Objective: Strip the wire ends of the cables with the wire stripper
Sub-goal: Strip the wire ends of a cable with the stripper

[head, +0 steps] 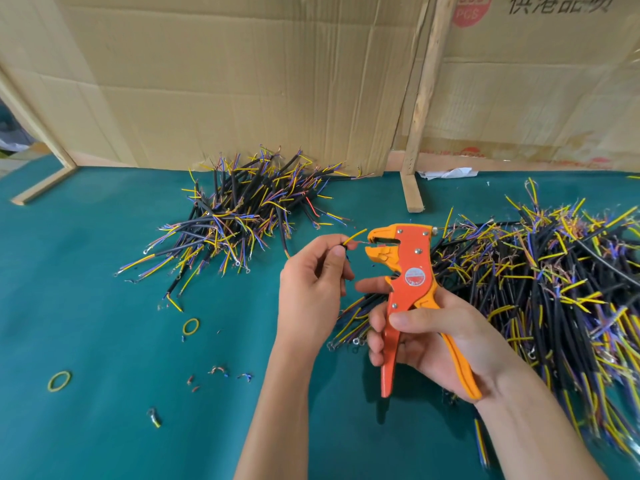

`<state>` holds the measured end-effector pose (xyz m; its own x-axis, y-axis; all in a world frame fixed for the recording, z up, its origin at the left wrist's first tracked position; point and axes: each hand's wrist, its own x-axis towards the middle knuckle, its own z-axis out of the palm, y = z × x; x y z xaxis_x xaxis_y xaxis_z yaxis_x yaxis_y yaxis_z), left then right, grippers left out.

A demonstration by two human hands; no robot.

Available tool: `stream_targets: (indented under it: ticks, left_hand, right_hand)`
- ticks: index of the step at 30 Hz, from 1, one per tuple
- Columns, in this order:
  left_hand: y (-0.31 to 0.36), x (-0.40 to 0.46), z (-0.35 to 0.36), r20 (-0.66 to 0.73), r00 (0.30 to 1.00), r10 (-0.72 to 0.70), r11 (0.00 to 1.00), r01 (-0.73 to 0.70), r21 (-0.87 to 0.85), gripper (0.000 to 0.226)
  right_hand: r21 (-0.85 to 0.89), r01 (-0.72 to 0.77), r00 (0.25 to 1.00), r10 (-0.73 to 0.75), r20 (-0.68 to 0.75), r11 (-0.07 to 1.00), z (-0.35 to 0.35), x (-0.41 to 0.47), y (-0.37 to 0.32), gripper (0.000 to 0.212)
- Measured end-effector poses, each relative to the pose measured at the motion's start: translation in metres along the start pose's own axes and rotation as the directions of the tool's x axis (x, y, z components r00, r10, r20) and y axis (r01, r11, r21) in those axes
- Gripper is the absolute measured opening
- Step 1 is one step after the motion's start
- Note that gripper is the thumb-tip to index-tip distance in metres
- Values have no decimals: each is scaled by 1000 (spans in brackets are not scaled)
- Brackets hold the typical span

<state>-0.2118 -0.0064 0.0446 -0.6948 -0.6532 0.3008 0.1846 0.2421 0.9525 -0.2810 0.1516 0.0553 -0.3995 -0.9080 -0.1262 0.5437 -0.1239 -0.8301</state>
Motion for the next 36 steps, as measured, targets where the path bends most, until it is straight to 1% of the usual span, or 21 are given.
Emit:
stream_targets:
  ticks: [2,5,8,10,12,14,15,16,18,19,20,21,23,26,28,30,34,36]
  left_hand:
    - [-1,0,0,3,1000,1,1000,-1,3,26]
    - [0,0,1,10,1000,7,1000,-7,18,27]
    - [0,0,0,15,1000,8,1000,-8,28,27]
    - [0,0,1,18,1000,12,999,-13,39,25]
    - [0,-1,3,28,1000,9,998,-11,61,23]
    - [2,-2,6,30,1000,8,998,-10,64,22]
    - [2,-2,7,22,1000,10,998,-11,57,22]
    - [1,-1,7,9,1000,9,999,-10,53,20]
    - [1,-1,4,-27,1000,5,999,-4,44,15]
    - [0,-1,4,-47,999,2,999,0,34,13]
    - [0,-1,2,-68,998,-5,1000,6,20,12]
    - [0,-1,2,-88,996,-14,1000,15,6,12]
    - [-1,1,1,-108,994,-31,999,29,-18,12]
    - [-2,2,0,-126,990,-62,996,53,-68,16]
    - [-2,2,-2,-141,987,-82,991,67,-114,19]
    - [-1,2,-2,-146,985,-96,986,75,-146,19]
    - [-1,3,-1,-122,987,-100,983,79,-166,19]
    - [-1,3,-1,-107,989,-101,983,83,-165,19]
  right_hand:
    - [-9,-10,1000,10,18,1000,1,1,0,55]
    - [29,-13,1000,12,28,1000,4,2,2,57]
    - [50,9,1000,-8,-23,999,6,5,5,43]
    - [71,54,994,-47,-101,996,8,7,6,28]
    - [104,101,983,-83,-166,989,9,9,8,22]
    - [119,126,979,-104,-175,985,11,10,10,22]
    - [130,130,981,-108,-159,983,12,10,11,25]
    - [148,128,985,-108,-136,981,13,10,11,33]
    - [197,128,988,-107,-116,972,12,9,9,56]
    - [207,132,986,-106,-129,969,10,9,8,66]
    - [200,132,984,-104,-147,971,8,8,6,71]
    - [185,129,981,-99,-164,974,6,7,4,69]
    - [173,114,981,-83,-176,978,2,6,0,57]
    - [184,69,991,-47,-122,981,-3,4,-1,59]
    - [189,38,996,-21,-92,981,-4,3,-1,54]
    - [181,4,993,17,-115,984,-2,4,0,46]
    - [112,-28,991,42,-129,993,6,7,5,38]
    - [47,-19,993,25,-113,999,8,7,7,40]
